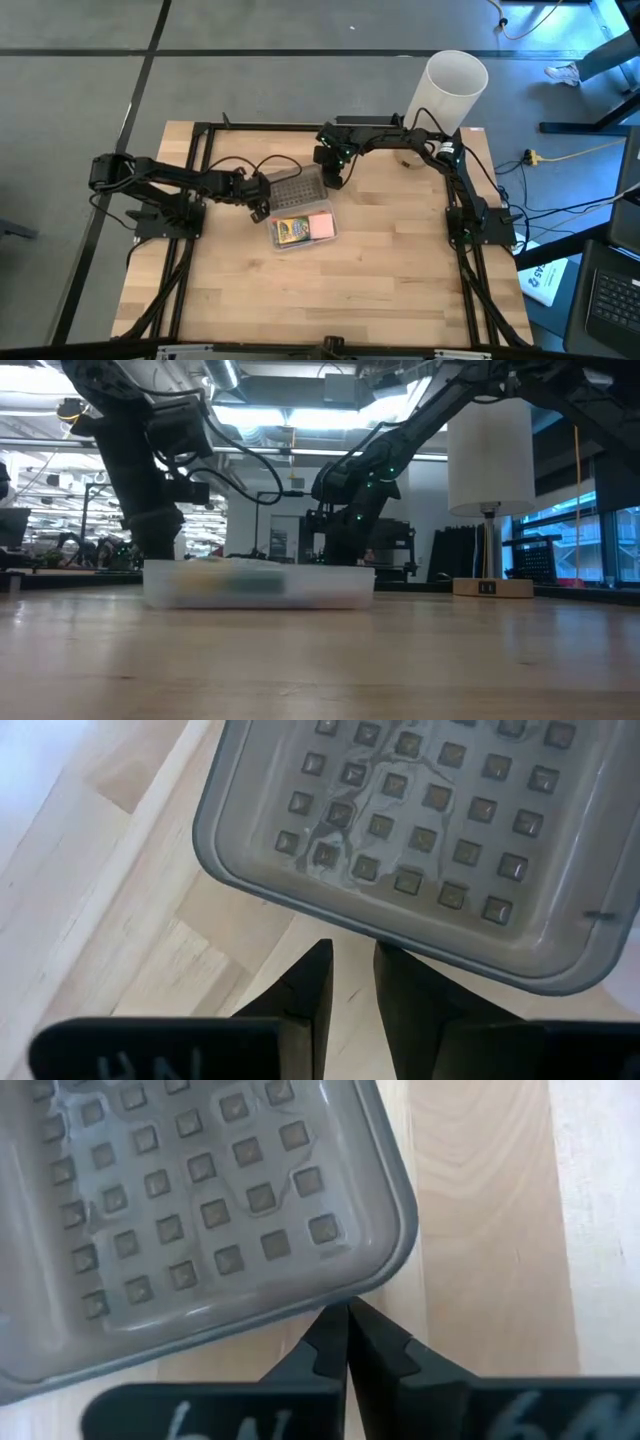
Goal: Pack school essentials
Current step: Close the black supply box
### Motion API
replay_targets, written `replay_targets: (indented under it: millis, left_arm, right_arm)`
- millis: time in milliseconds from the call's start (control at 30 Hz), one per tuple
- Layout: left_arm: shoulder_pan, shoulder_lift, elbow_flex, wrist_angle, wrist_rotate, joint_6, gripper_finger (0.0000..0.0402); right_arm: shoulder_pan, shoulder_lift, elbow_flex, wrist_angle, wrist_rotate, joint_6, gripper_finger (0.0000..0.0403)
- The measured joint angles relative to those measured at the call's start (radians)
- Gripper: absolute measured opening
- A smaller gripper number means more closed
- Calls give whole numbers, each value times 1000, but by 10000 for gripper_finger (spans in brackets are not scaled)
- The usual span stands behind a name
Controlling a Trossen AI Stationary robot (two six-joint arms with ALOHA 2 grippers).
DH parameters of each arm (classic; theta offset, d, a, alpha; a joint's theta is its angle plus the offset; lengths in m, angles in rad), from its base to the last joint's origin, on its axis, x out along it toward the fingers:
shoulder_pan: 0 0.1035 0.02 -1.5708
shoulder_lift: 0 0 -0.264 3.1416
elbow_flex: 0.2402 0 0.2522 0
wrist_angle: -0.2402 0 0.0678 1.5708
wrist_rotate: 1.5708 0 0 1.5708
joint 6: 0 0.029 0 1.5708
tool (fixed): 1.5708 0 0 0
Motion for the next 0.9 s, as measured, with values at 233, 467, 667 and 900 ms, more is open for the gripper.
replay_targets:
  millis: [233, 467, 667, 900]
  left_arm:
    - [7, 0, 0, 51, 24, 94, 71]
    - [7, 0, 0, 57, 22, 157, 71]
    - [4, 0, 0, 57, -3, 222, 71]
    - [-3, -2, 0, 67, -10, 348, 71]
  right_arm:
    - [0, 0, 0, -2, -4, -56, 4]
    - [14, -5, 12, -16, 9, -110, 4]
    - [20, -12, 36, -48, 14, -150, 7]
    - [21, -13, 37, -93, 4, -208, 5]
